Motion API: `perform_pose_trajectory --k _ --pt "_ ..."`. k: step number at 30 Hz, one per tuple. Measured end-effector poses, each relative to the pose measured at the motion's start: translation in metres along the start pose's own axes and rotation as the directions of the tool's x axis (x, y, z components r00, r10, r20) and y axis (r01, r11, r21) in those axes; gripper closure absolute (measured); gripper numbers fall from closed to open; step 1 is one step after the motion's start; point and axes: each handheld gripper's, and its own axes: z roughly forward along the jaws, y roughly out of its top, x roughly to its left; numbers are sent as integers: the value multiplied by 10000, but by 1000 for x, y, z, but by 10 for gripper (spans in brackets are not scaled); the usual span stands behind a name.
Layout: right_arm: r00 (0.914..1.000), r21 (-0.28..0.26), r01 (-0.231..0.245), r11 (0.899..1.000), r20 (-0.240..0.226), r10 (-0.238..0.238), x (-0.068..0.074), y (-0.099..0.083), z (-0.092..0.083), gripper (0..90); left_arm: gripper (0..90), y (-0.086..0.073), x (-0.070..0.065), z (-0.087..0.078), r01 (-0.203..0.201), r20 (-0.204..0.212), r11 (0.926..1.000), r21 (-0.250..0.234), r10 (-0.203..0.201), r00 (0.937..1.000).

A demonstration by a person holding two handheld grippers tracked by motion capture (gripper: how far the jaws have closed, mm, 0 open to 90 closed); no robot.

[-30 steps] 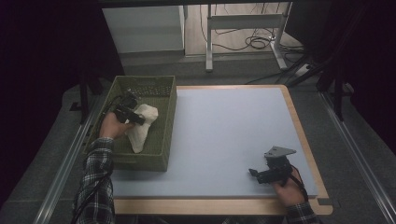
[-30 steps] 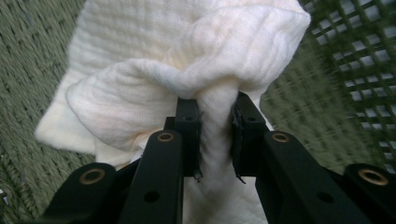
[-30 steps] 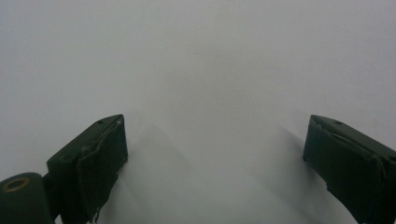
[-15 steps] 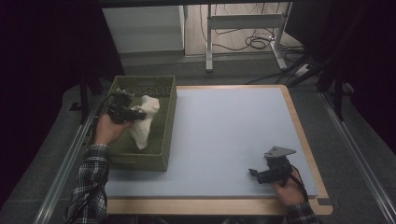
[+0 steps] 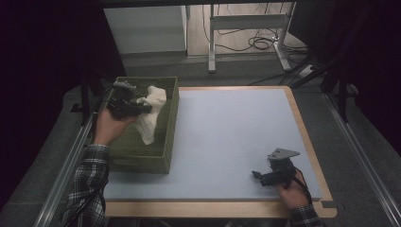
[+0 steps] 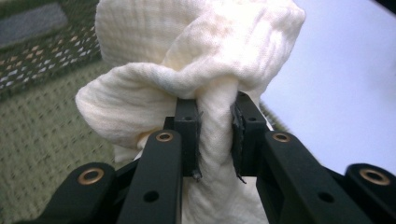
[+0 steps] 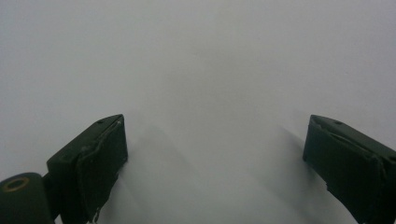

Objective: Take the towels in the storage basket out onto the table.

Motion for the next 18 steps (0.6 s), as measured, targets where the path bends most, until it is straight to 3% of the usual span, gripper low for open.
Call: perform_pose_trajectory --k 12,18 --pt "10000 -3 -11 10000 1 11 0 0 0 66 754 28 -28 -11 -622 21 9975 -346 623 9981" --pt "10000 -4 -6 10000 5 6 0 0 0 66 752 40 -44 -11 -944 222 9941 -534 957 9952"
